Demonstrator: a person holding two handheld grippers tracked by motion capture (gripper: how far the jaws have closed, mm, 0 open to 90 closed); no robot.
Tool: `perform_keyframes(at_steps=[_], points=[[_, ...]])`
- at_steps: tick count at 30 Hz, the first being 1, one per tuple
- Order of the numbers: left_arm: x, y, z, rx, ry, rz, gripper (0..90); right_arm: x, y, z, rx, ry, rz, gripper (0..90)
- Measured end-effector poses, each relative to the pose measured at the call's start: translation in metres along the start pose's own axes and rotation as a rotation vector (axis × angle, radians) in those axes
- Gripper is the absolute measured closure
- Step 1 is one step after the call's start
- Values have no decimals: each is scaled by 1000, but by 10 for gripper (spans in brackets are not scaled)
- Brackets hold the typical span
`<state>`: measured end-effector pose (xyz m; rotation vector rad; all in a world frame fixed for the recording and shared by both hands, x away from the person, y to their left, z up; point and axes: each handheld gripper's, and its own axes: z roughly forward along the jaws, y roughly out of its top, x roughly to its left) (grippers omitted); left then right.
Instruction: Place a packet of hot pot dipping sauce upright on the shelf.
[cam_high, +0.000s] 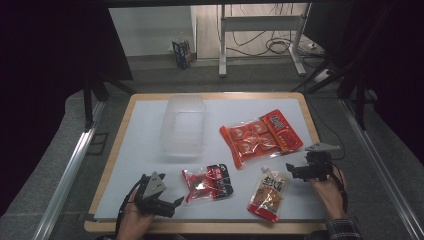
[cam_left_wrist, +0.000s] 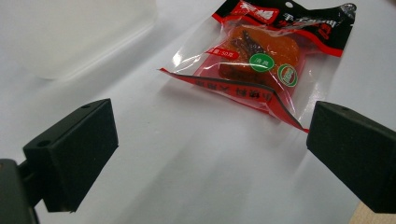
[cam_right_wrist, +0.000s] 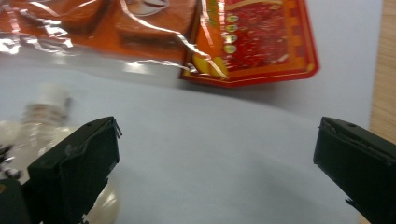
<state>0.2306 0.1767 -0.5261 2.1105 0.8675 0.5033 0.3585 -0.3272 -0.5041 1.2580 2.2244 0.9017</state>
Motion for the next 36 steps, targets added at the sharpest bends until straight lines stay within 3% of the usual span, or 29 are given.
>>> perform_keyframes(at_steps=[8,12,16,28,33,36], points=[[0,0,1,9,7,2,17,-15,8,13,19,-31,21,0],[0,0,1,15,10,6,17,-17,13,18,9,-21,30,2],[0,0,2,17,10,10,17,-22,19,23,2,-4,70,26],[0,0,4,28,16,8,17,-38,32,41,42,15,77,167],[0,-1,4,32,24,6,17,-37,39,45,54,47,71,258],[0,-1,4,35,25,8,16,-33,46,45,56,46,43,324]])
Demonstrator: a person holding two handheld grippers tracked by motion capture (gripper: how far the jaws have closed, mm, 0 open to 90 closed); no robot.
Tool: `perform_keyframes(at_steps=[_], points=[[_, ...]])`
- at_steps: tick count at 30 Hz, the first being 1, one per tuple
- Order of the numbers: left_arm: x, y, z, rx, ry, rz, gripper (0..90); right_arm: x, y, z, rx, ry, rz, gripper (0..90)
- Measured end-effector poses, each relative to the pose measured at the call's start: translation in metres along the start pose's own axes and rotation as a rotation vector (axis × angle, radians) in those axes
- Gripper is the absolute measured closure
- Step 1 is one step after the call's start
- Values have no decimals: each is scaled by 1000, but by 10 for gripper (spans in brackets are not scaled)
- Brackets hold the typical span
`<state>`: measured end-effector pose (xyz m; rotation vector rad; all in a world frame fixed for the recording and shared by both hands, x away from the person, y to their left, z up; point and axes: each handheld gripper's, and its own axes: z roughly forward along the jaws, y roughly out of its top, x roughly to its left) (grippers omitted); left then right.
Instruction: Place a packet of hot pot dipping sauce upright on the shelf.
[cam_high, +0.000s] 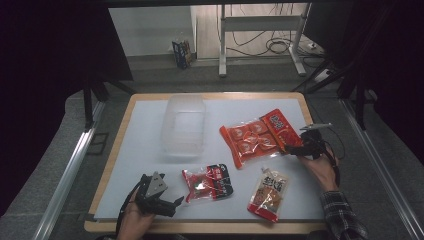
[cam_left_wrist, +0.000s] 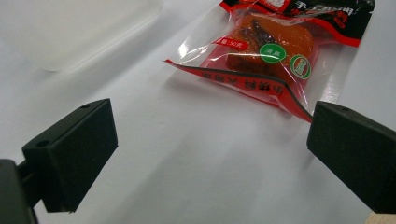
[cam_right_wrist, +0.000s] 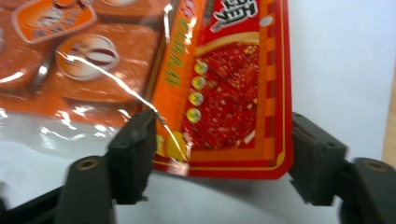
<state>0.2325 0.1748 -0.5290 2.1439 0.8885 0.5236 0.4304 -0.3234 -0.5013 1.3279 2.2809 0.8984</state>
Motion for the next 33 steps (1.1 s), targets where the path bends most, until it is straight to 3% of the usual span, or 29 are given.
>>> perform_keyframes(at_steps=[4,8,11,18,27,33], points=[[-1,0,1,5,4,5,15,6,11,0,-13,39,-8,386],[-1,0,1,5,7,5,15,9,21,6,0,58,-13,389],[-1,0,1,7,10,5,14,9,25,10,12,56,-16,400],[-2,0,1,13,9,11,13,7,37,28,65,48,14,535],[-4,0,3,30,9,25,11,4,45,44,71,40,27,722],[-4,0,3,32,13,25,10,-1,47,49,69,59,66,747]])
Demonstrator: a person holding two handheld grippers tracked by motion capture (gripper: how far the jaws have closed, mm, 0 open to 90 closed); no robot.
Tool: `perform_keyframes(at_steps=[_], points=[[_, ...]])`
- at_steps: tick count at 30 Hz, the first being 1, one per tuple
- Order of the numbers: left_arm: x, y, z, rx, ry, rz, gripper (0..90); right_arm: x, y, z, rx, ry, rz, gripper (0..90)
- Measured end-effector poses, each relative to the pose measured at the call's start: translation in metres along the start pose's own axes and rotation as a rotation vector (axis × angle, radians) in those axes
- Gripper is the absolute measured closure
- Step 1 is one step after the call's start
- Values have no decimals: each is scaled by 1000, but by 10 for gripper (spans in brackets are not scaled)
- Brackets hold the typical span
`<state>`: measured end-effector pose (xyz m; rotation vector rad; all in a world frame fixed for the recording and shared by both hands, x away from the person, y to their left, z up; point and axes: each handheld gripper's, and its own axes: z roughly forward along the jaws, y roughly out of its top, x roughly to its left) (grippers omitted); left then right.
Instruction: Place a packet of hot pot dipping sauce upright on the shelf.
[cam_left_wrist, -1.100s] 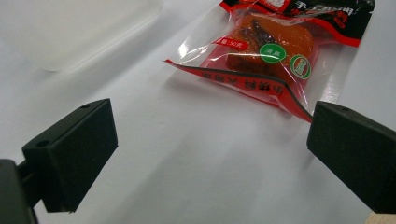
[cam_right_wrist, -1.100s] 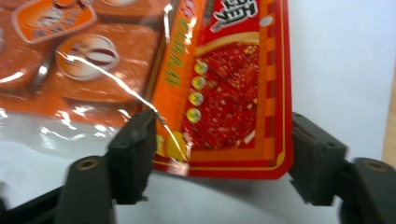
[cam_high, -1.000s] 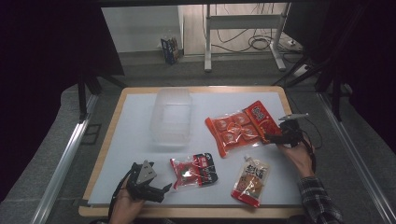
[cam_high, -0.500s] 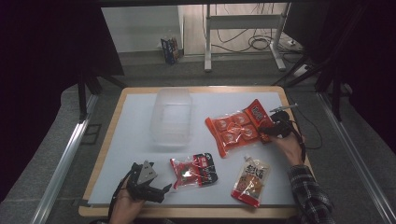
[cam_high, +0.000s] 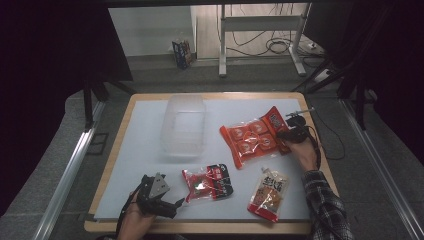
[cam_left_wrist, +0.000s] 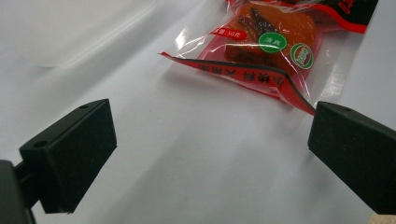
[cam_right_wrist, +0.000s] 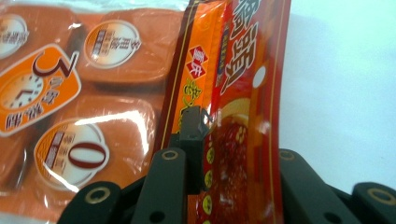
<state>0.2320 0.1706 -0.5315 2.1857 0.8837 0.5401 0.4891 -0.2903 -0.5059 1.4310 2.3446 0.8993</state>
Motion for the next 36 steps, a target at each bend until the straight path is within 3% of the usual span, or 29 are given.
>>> perform_keyframes(at_steps=[2,5,10,13,19,36], points=[[0,0,0,2,1,1,9,-1,1,3,-8,15,30,781],[0,0,0,3,2,1,9,0,2,4,-6,25,22,857],[0,0,0,3,3,2,9,9,7,1,24,-20,-29,884],[0,0,0,3,3,2,9,14,10,-2,21,-31,-68,884],[0,0,0,2,5,2,9,22,13,-6,14,-38,-98,884],[-1,0,-1,4,7,9,9,49,48,-62,-115,41,-117,884]])
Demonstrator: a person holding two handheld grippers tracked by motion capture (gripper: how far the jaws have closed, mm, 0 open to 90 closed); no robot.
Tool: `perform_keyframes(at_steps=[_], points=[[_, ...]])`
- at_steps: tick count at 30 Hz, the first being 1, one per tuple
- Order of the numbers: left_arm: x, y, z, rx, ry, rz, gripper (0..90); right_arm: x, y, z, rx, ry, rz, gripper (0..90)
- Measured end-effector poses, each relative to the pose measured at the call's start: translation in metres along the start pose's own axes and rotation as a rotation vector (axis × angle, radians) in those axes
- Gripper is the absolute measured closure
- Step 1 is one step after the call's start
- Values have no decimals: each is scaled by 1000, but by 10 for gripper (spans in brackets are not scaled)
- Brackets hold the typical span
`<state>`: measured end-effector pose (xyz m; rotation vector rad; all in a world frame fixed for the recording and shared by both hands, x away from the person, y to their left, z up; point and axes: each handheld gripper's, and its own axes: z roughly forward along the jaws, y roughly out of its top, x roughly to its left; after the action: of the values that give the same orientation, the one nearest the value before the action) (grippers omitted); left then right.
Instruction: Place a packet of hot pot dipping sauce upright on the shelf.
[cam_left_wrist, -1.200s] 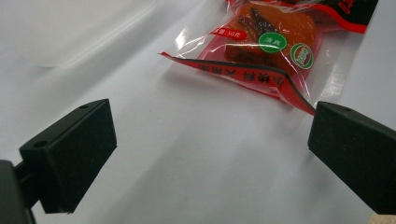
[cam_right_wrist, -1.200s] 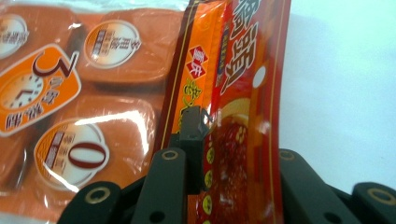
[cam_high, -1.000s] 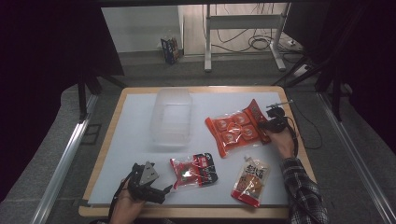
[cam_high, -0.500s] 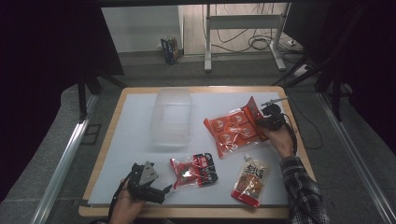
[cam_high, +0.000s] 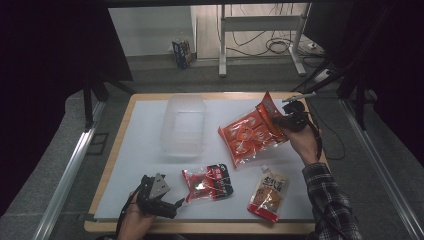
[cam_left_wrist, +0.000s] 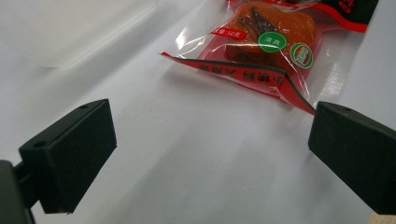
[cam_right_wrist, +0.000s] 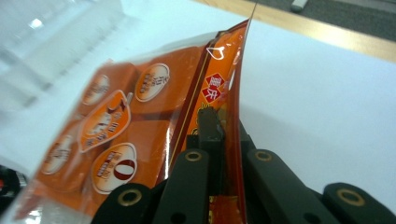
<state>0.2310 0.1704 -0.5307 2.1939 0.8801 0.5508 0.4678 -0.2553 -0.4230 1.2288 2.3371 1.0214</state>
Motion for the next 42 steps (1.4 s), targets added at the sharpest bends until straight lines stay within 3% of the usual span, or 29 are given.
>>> perform_keyframes(at_steps=[6,14,21,34,42], points=[[0,0,0,1,2,1,9,14,17,-18,-32,39,-3,884],[-1,0,0,-3,3,-1,8,37,38,-28,-59,75,-38,884],[-1,0,0,-1,3,3,7,59,60,-34,-72,122,-37,884],[-2,1,-1,-8,1,6,7,103,87,-29,-54,198,-99,885],[-2,1,-1,-11,4,12,7,121,102,-30,-62,186,-139,886]])
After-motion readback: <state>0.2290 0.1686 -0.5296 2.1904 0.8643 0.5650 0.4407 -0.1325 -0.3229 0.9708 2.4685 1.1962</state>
